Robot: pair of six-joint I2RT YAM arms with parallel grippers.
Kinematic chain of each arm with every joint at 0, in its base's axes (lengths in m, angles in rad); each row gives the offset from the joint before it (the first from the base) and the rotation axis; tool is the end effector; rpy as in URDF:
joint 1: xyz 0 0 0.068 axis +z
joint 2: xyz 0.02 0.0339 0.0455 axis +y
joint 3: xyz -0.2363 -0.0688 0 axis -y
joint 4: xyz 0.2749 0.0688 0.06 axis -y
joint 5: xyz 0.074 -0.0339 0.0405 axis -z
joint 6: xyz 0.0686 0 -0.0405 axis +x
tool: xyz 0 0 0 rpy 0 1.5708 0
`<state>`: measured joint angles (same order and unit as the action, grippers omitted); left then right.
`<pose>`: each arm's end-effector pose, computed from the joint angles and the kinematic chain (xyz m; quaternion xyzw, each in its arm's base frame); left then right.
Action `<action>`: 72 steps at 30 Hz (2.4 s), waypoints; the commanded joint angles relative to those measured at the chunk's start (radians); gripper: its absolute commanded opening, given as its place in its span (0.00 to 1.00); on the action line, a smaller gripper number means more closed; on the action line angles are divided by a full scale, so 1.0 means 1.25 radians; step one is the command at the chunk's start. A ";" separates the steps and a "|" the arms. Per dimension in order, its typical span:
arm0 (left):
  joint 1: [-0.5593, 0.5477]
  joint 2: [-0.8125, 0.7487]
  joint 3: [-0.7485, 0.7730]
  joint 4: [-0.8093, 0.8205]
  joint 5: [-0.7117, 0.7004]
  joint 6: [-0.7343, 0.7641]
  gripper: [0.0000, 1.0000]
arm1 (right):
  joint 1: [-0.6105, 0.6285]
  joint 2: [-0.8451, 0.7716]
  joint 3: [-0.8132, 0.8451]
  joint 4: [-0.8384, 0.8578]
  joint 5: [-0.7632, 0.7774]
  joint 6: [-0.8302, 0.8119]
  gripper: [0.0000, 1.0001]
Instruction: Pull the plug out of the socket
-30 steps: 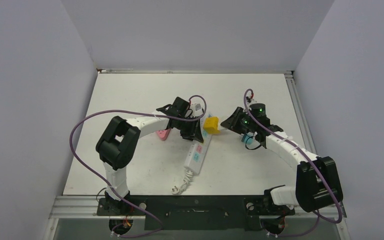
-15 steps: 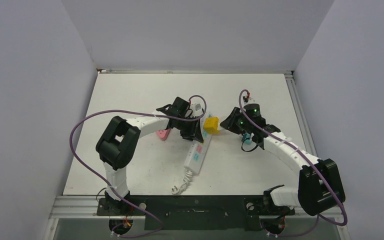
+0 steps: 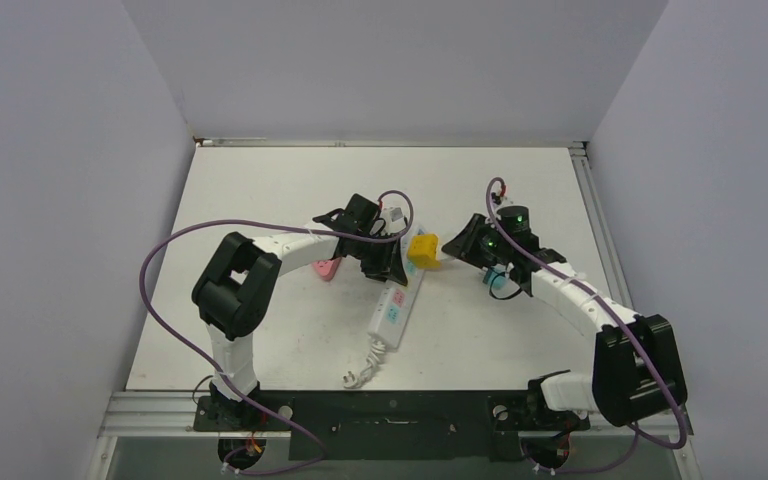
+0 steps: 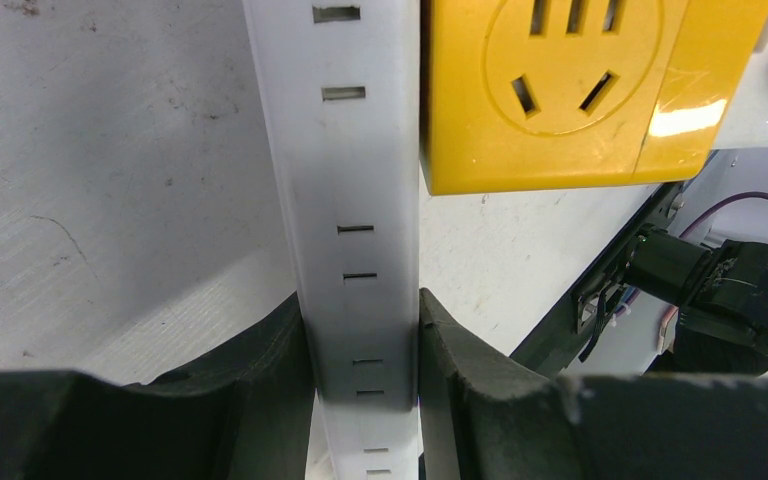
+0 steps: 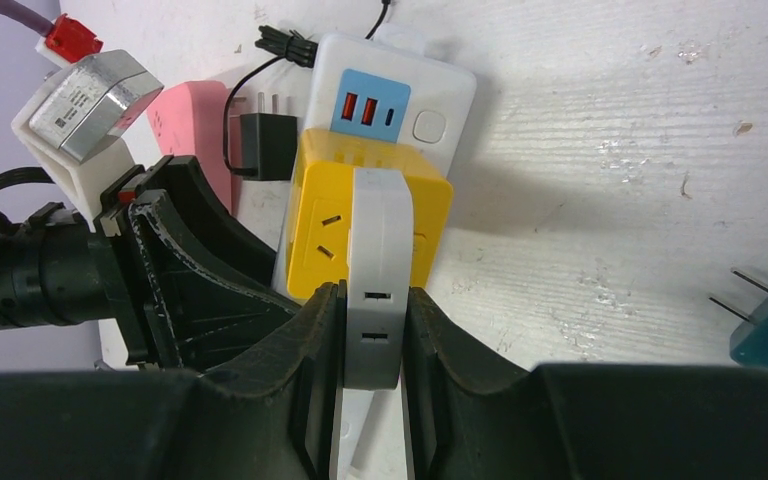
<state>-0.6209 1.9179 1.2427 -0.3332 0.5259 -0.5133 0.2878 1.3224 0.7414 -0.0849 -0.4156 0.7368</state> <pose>0.3245 -0.2744 0.0979 0.1219 0.9225 -0.3546 0.0919 0.3106 0.1208 0.1573 0.1080 0.8780 0.3714 0.2819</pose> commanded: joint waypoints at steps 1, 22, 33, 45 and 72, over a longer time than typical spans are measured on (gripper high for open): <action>0.012 0.018 0.016 0.002 -0.043 0.031 0.00 | 0.035 -0.023 -0.002 -0.039 0.072 -0.030 0.05; 0.016 0.017 0.024 -0.017 -0.070 0.049 0.00 | -0.006 -0.022 -0.043 0.034 -0.023 0.006 0.05; 0.023 0.028 0.021 -0.009 -0.049 0.039 0.00 | 0.133 -0.076 -0.047 -0.040 0.235 0.019 0.05; 0.017 0.027 0.026 -0.014 -0.058 0.052 0.00 | 0.048 -0.039 -0.050 0.021 0.048 0.017 0.05; 0.043 -0.045 0.060 -0.007 0.091 0.116 0.96 | 0.124 -0.006 -0.009 -0.041 0.143 -0.022 0.05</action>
<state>-0.5846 1.9217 1.2755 -0.3622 0.5995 -0.3874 0.4301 1.3243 0.6998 -0.1379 -0.2695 0.7284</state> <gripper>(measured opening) 0.964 0.225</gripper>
